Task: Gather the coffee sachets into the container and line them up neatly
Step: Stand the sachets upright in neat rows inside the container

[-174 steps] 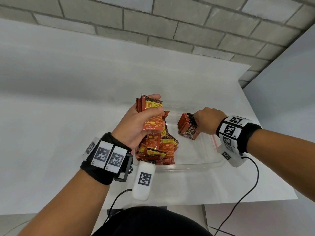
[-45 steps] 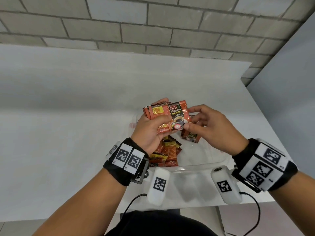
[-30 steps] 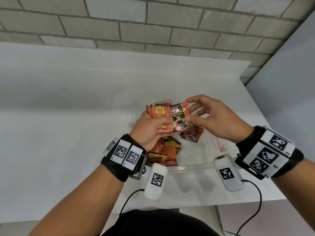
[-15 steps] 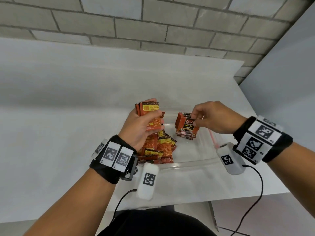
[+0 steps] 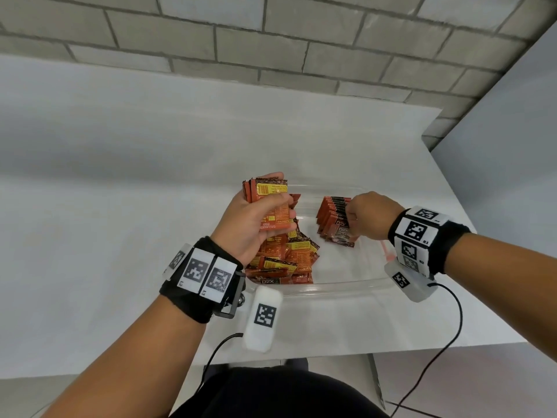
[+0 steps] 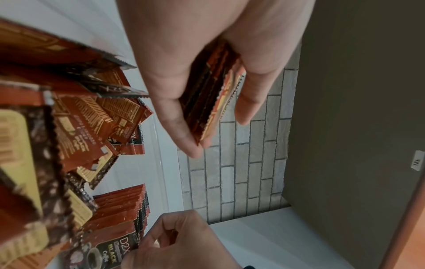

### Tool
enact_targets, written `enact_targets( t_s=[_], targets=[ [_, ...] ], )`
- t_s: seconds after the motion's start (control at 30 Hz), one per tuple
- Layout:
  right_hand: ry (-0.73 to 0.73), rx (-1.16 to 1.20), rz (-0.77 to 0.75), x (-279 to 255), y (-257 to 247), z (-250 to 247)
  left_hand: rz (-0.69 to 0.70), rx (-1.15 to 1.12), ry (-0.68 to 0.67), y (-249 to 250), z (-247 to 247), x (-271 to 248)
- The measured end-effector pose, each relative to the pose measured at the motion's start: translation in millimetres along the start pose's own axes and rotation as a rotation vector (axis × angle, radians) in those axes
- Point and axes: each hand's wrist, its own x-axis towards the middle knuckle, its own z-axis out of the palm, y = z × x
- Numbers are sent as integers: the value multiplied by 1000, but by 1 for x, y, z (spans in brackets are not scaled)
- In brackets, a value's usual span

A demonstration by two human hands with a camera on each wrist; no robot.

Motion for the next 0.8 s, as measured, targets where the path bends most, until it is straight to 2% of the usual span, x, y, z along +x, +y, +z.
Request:
enact_targets(
  t_s=[0.23, 0.5, 0.8],
  targets=[
    [-15, -207, -26, 2, -8, 1, -3, 2, -4, -1, 0, 1],
    [3, -274, -41, 6, -10, 4, 3, -1, -17, -2, -1, 2],
    [-5, -245, -62, 5, -7, 3, -2, -7, -15, -3, -3, 3]
  ],
)
